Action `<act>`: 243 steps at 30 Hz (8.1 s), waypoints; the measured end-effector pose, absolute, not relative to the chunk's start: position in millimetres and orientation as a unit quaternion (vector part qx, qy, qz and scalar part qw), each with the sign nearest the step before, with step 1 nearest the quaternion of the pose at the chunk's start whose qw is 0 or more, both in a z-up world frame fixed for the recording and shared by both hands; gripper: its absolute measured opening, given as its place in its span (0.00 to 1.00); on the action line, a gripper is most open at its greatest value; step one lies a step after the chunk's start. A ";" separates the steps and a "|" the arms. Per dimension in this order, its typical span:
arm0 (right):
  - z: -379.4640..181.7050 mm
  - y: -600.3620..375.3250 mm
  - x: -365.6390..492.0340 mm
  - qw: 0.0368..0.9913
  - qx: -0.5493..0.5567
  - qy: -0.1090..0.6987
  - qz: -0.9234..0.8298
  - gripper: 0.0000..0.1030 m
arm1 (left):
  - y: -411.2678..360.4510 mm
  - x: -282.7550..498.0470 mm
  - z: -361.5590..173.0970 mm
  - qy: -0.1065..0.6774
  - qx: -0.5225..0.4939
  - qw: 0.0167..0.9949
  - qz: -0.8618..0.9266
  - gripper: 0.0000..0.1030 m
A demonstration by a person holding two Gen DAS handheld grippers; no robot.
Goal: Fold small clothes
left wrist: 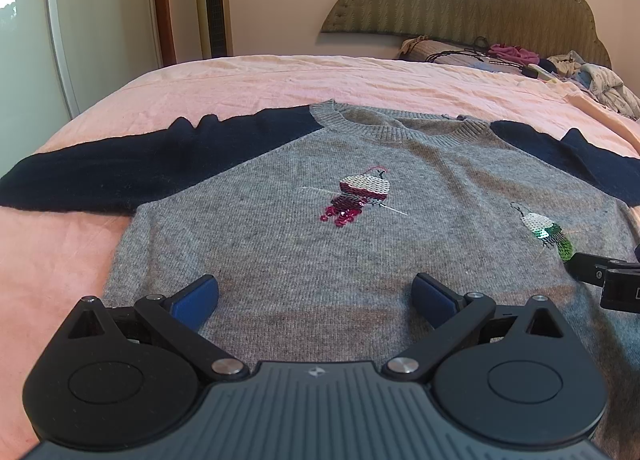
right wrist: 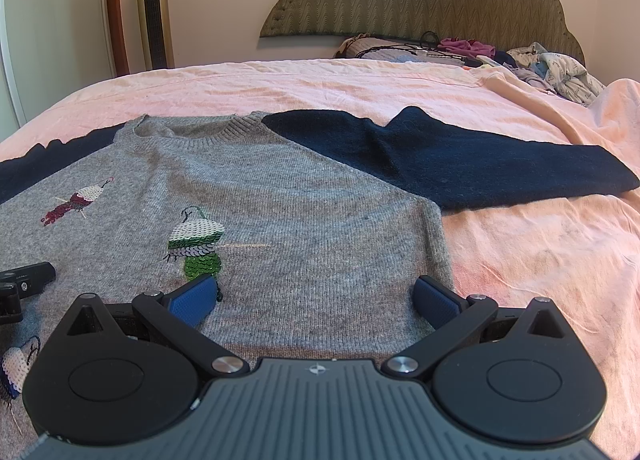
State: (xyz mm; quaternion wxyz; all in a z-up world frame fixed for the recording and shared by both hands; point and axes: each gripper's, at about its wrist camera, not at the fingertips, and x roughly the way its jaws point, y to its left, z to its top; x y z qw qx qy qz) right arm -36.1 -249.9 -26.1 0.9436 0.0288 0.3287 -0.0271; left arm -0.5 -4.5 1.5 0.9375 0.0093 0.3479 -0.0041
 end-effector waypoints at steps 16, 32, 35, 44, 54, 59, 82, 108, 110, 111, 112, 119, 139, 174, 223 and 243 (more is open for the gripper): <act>9.7 -352.4 -64.9 0.942 0.239 0.221 0.084 1.00 | -4.2 0.2 1.1 0.348 0.007 0.938 -0.004 1.00; -38.1 -591.9 6.7 0.867 0.378 0.258 -0.194 1.00 | -3.9 1.0 0.6 0.347 0.006 0.938 -0.003 1.00; -53.5 -607.9 14.5 0.850 0.445 0.229 -0.166 0.97 | -4.0 1.0 0.6 0.347 0.006 0.938 -0.003 1.00; -72.8 -620.6 41.0 0.835 0.474 0.228 -0.160 0.15 | -4.1 1.3 0.7 0.347 0.006 0.938 -0.003 1.00; 16.5 -480.2 43.1 0.904 0.391 0.170 0.025 0.15 | -4.2 2.5 0.5 0.346 0.002 0.938 -0.003 1.00; 29.5 -345.5 75.8 0.886 0.371 0.207 0.186 0.15 | -3.9 1.7 0.8 0.346 0.001 0.938 -0.003 1.00; 6.2 -421.9 -14.1 0.885 0.382 0.244 0.108 0.68 | -31.1 107.9 20.3 0.422 -0.136 0.889 -0.115 0.32; 22.3 -356.0 162.6 0.887 0.218 0.377 0.152 0.84 | -4.1 65.6 23.6 0.308 -0.018 0.950 -0.057 0.85; 23.8 -338.8 189.0 0.867 0.197 0.417 0.191 0.83 | -2.0 72.6 8.2 0.332 -0.027 0.942 -0.041 0.86; 25.9 -326.2 198.3 0.864 0.168 0.428 0.204 0.82 | 1.7 74.0 8.5 0.336 -0.040 0.940 -0.042 0.87; 28.0 -313.0 205.7 0.864 0.132 0.436 0.216 0.81 | 5.5 73.5 8.2 0.331 -0.053 0.941 -0.045 0.90; 10.0 -252.7 226.6 0.846 -0.044 0.468 0.253 0.53 | 10.2 70.7 5.1 0.329 -0.070 0.940 -0.054 0.96; 35.4 -335.1 188.7 0.844 0.213 0.421 0.253 0.62 | 11.6 71.1 5.4 0.329 -0.074 0.940 -0.057 0.98; -22.1 -278.4 67.8 0.936 0.003 0.318 0.148 1.00 | 143.7 23.8 38.1 0.226 -0.219 0.946 0.081 1.00; -6.3 -292.6 69.9 0.926 0.126 0.324 0.146 0.97 | 60.5 -3.4 13.5 0.275 -0.064 0.957 -0.069 0.74; 46.7 -253.0 91.0 0.850 0.215 0.379 0.295 0.12 | 80.3 8.8 3.9 0.295 -0.141 0.944 -0.050 0.84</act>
